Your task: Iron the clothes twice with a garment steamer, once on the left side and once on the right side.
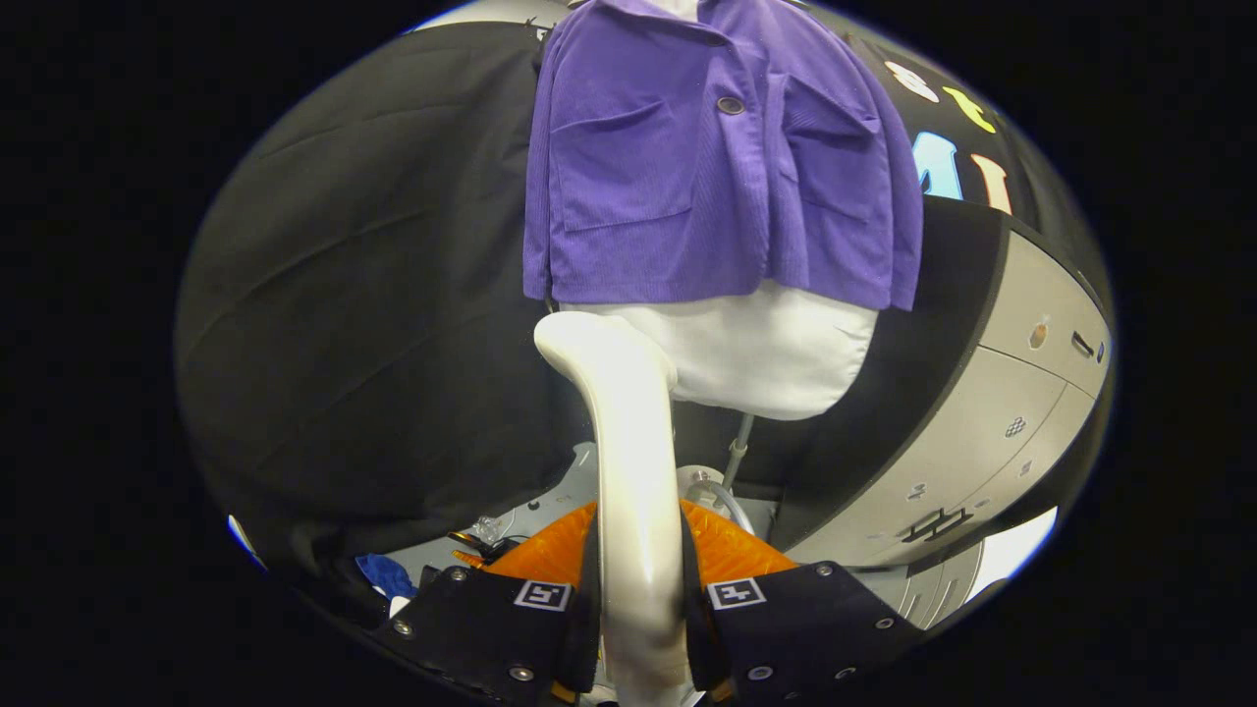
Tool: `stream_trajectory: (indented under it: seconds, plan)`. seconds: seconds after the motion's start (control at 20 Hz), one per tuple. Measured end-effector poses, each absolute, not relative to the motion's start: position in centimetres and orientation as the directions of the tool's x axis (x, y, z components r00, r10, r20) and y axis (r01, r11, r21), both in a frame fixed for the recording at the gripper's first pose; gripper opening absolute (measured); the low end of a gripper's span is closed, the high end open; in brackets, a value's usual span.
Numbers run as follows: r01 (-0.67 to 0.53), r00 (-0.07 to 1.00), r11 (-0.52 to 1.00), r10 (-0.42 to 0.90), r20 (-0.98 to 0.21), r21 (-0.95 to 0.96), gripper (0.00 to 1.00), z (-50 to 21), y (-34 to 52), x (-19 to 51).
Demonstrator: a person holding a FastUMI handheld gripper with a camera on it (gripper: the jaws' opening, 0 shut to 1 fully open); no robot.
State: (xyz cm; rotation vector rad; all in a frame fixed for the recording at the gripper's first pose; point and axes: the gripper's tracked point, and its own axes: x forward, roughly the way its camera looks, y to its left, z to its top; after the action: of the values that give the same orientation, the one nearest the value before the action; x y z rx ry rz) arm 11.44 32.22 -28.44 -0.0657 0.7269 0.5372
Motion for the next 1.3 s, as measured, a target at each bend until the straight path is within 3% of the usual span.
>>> stream_trajectory:
  seconds: [0.9, 1.3]
  plan:
    - [-0.363, 0.831, 0.912, 0.41, -0.376, 0.19, 0.36, -12.1, 14.1, 8.7]
    - [-0.321, 0.914, 0.927, 0.357, -0.192, 0.196, 0.36, -3.6, 6.0, 5.0]
